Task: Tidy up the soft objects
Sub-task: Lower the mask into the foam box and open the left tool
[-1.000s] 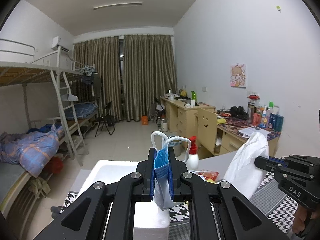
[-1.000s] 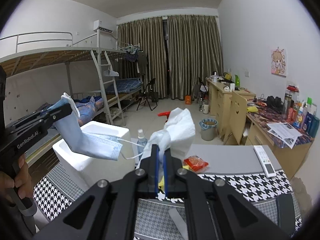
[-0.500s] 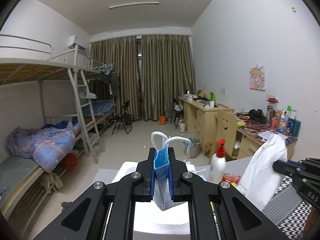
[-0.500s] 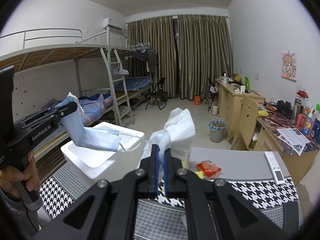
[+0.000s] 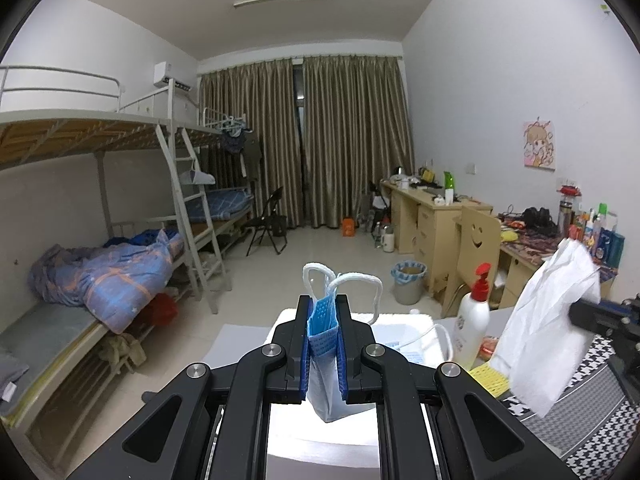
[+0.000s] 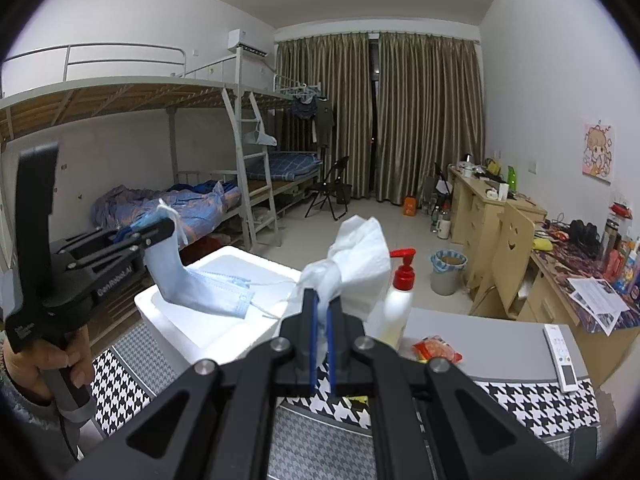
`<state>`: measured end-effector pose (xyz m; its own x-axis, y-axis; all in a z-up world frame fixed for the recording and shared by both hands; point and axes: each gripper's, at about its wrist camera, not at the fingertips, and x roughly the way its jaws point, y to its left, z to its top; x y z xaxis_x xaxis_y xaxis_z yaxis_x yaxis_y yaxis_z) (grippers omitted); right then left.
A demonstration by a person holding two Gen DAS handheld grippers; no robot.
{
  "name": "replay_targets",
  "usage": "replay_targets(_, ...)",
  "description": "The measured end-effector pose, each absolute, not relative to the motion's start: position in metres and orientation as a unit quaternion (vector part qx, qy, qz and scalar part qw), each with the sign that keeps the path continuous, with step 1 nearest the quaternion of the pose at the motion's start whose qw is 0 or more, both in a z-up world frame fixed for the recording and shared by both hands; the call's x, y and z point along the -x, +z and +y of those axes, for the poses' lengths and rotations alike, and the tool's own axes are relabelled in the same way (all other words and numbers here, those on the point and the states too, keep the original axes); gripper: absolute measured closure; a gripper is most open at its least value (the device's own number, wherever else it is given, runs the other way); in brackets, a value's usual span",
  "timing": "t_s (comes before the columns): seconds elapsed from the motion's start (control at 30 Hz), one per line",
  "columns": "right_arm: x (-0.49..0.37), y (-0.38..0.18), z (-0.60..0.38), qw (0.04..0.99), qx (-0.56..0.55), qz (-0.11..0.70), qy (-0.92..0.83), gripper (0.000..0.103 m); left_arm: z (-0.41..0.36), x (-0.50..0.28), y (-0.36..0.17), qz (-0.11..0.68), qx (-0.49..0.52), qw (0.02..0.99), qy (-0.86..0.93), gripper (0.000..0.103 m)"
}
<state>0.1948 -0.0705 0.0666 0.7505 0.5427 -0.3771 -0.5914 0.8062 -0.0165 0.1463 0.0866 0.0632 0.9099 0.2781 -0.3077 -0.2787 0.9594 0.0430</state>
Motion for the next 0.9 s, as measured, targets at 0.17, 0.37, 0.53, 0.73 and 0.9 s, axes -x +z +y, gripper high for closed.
replay_targets(0.17,-0.196,0.068,-0.065,0.932,0.072,0.179,0.306,0.097,0.093,-0.153,0.054,0.174,0.001,0.973,0.149,0.092)
replay_targets(0.37,-0.196,0.071,-0.055,0.93,0.08,0.177,0.311,0.097,0.096,-0.155,0.05,0.18,-0.008,0.971,0.157,0.09)
replay_targets(0.53,-0.197,0.073,-0.047,0.928,0.086,0.175,0.317,0.097,0.103,-0.153,0.048,0.184,-0.001,0.969,0.162,0.033)
replay_targets(0.73,-0.199,0.074,-0.035,0.924,0.094,0.177,0.326,0.097,0.116,-0.14,0.053,0.157,0.017,0.971,0.179,0.002)
replay_targets(0.9,-0.202,0.074,-0.026,0.921,0.096,0.177,0.332,0.097,0.119,-0.132,0.055,0.151,0.019,0.972,0.177,0.001)
